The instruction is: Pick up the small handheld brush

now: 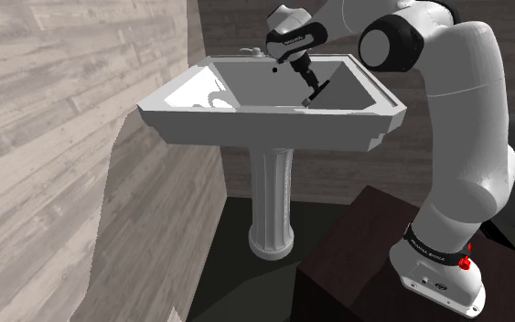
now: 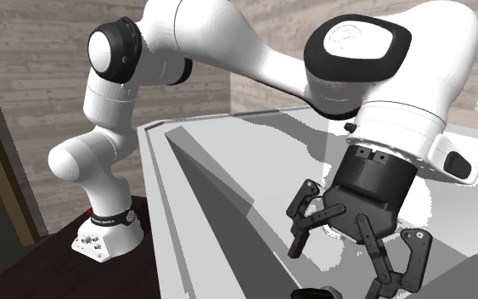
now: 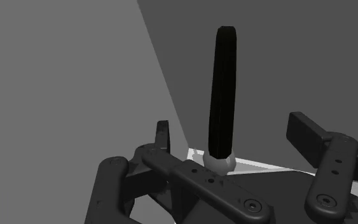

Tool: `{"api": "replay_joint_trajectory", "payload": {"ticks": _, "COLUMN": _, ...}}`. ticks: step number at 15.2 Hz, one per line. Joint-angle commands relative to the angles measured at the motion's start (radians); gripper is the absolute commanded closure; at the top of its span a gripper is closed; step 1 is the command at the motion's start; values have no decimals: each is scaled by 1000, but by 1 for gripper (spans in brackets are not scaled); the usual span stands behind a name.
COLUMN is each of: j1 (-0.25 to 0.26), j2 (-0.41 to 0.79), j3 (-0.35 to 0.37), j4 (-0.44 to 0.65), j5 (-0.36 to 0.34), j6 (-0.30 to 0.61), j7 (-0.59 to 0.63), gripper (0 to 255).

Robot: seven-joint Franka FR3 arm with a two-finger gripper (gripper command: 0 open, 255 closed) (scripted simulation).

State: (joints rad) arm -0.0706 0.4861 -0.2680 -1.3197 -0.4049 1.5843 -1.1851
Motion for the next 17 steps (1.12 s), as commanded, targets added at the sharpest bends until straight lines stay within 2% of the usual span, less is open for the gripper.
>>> {"api": "replay_joint_trajectory", "payload": {"ticks": 1, "j1": -1, "j2": 0, "j3": 0, "j4": -26, "j5": -1, "j6": 25, "j7": 9, "gripper": 0}}
{"api": "replay_joint_trajectory", "payload": {"ticks": 4, "j1": -2, "j2": 2, "j3": 1, "j4": -44, "j5": -1, "j6": 43, "j7": 17, "gripper": 0}}
{"api": "replay_joint_trajectory", "payload": {"ticks": 5, "j1": -2, "j2": 1, "j3": 1, "j4": -44, "j5": -2, "j6": 43, "j7": 16, "gripper": 255}}
{"api": "replay_joint_trajectory", "payload": {"ticks": 14, "j1": -2, "j2": 2, "j3": 1, "j4": -44, "j5": -1, "j6": 43, "j7": 17, "gripper": 255}}
{"api": "replay_joint_trajectory", "payload": {"ticks": 17, "j1": -1, "j2": -1, "j3": 0, "j4": -9, "j5": -1, "j6": 9, "j7": 1, "gripper": 255}}
